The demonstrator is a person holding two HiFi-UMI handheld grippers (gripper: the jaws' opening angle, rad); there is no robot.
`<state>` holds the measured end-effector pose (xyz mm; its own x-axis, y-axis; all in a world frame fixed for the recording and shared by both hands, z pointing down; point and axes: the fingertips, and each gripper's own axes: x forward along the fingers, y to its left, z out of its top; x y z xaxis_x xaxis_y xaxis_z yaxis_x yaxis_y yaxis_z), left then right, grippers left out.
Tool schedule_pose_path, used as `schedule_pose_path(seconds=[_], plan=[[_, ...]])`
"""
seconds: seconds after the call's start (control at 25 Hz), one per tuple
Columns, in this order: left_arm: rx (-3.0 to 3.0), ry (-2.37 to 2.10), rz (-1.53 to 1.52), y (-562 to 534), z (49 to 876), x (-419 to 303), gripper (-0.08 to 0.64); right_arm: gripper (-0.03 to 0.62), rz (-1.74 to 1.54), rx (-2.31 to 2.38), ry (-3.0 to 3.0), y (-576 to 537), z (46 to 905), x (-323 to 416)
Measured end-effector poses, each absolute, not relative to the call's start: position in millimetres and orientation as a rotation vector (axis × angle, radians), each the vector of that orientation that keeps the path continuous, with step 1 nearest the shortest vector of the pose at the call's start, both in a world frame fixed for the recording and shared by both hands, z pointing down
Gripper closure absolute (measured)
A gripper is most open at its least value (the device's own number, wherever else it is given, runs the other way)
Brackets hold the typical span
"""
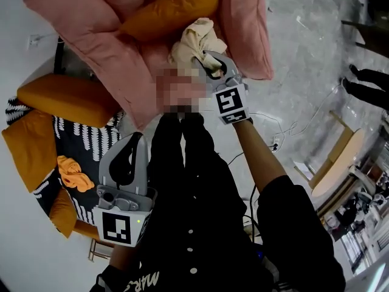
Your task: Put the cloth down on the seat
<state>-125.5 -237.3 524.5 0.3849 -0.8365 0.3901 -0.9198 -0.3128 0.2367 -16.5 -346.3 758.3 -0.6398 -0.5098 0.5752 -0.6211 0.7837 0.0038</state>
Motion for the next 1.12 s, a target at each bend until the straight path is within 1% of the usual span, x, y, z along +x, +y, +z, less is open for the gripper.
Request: schedule_pose_path(seconds=[0.32,0.6,0.64,0.68,0.72,0.76,1.0,1.12], plan=[[2.181,-1.517,0.291,-233,546,-128,0.559,0.494,0.192,0.615,-2.200,-334,838,-30],[2.159,-1.530,0.314,-230,551,-132,0.559,0.486,0.176,0.581,-2.214,-333,845,-38],[2.155,-1.529,0.319,-228,552,-131,0.559,0.467,0.184,0.578,-2.220,-334,844,-39],[2.155,-1.530,0.319,-228,551,-131,0.559,0.416,0.199,0.566,-2.226,-333,843,-40],[2.159,-1.536,0.316,-229,550,-130,0.559,0.347,0.218,0.546,-2.232,-332,842,-41],[2.161,-1.540,0.315,-230,549,-129,0.559,0.305,0.234,0.524,-2.237,-330,841,-42],[2.185,-1.539,0.293,-233,543,-122,0.559,0.256,0.237,0.458,-2.310,-320,818,-49],[2.190,-1.536,0.301,-232,540,-120,0.559,0.264,0.232,0.454,-2.329,-314,805,-49]])
